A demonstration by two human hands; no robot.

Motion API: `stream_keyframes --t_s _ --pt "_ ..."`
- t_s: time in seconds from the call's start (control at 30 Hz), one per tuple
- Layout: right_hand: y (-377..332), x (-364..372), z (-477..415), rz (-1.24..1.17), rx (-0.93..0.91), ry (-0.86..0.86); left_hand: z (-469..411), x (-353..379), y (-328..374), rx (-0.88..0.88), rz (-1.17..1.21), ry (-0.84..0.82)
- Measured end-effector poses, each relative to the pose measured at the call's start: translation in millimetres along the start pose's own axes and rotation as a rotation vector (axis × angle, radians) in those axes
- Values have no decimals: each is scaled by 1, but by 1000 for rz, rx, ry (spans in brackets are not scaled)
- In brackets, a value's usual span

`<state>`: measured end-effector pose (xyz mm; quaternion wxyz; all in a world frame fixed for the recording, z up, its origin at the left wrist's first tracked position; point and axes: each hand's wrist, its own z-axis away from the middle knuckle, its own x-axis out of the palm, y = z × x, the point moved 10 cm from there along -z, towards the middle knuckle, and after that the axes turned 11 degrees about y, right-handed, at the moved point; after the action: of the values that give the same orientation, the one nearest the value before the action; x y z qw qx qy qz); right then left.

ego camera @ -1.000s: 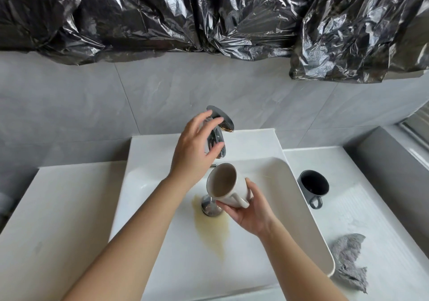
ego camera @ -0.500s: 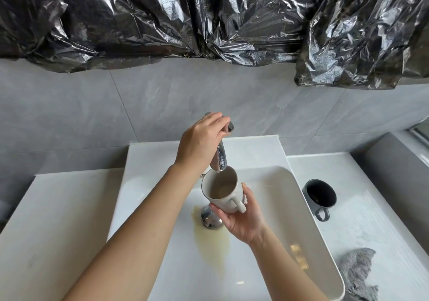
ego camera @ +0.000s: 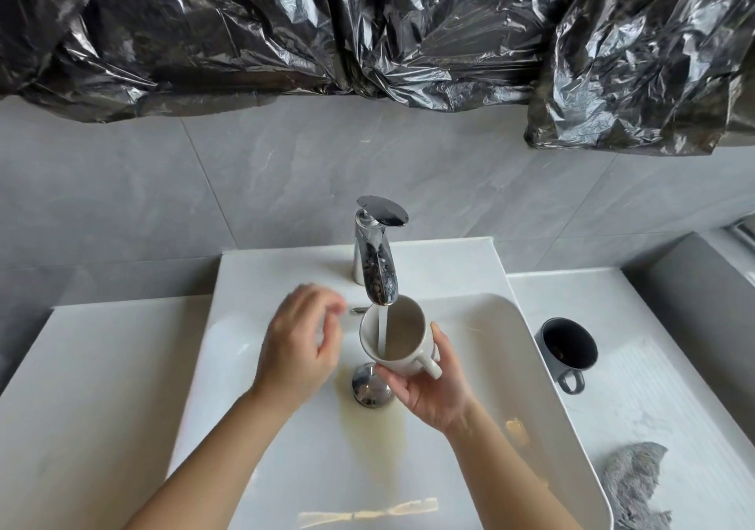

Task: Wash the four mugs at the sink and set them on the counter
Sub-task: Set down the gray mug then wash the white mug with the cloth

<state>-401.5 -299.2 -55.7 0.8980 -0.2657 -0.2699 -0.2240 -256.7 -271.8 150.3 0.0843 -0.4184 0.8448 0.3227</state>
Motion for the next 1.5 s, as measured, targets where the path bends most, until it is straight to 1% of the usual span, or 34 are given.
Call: stream_keyframes --t_s 0.1,0.17,0.27,0.3,0.37,0.4,0.47,0.57,0.63,0.67,0.7,0.8,0.83,0.87,0.93,1.03,1.1,1.17,1.23,1.27,1.33,1.37,1.4,1.47,1.5 --pt "1 -3 -4 89 -2 9 47 33 -1 175 23 -369" --pt "2 -1 -4 158 -1 -12 64 56 -4 263 -21 -554" --pt "6 -2 -7 287 -5 17 78 90 -9 442 -230 -770" --pt "8 -1 -8 316 1 18 82 100 -13 469 -289 -850" --pt "10 3 -9 287 13 -26 95 119 -24 487 -376 -987" --pt "8 4 -10 243 6 -51 100 126 -26 512 -408 -1009" --pt "2 4 -10 126 -30 -60 102 130 -23 503 -410 -990" --pt "-8 -2 -13 -43 -140 -43 90 124 -9 333 -283 -841" --pt "-14 -7 -17 -63 -222 -1 82 117 -3 211 -200 -748" --pt "-14 -8 -20 -39 -227 26 80 115 -1 201 -199 -730" --pt "-11 -10 -21 -4 -208 59 80 115 1 256 -230 -734" --pt "-8 -10 -20 154 -137 114 92 118 -6 490 -367 -873" --pt "-8 -11 -20 189 -137 121 96 118 -12 537 -398 -892" --pt "-8 -11 -19 196 -143 132 101 119 -18 555 -423 -931" --pt "-3 -10 -18 125 -143 110 105 121 -17 598 -455 -931" --pt "2 -12 -18 -25 -153 89 92 120 2 536 -348 -824" --pt "2 -13 -18 -46 -143 73 87 117 6 495 -275 -806" --pt "2 -12 -17 23 -113 78 92 119 1 533 -321 -839" --pt "4 -13 -18 91 -86 98 103 123 -12 589 -396 -932" --pt "6 -15 -17 105 -81 113 106 126 -18 592 -423 -961" --pt "8 -14 -13 61 -101 106 107 128 -19 587 -435 -966" --pt "10 -13 -11 19 -114 92 107 129 -17 558 -415 -959" --pt "12 -13 -11 -19 -121 82 106 130 -14 487 -363 -933" --pt "14 -12 -12 -78 -122 65 97 127 -7 340 -234 -829" --pt "13 -13 -15 -78 -124 63 94 125 -5 313 -215 -809"
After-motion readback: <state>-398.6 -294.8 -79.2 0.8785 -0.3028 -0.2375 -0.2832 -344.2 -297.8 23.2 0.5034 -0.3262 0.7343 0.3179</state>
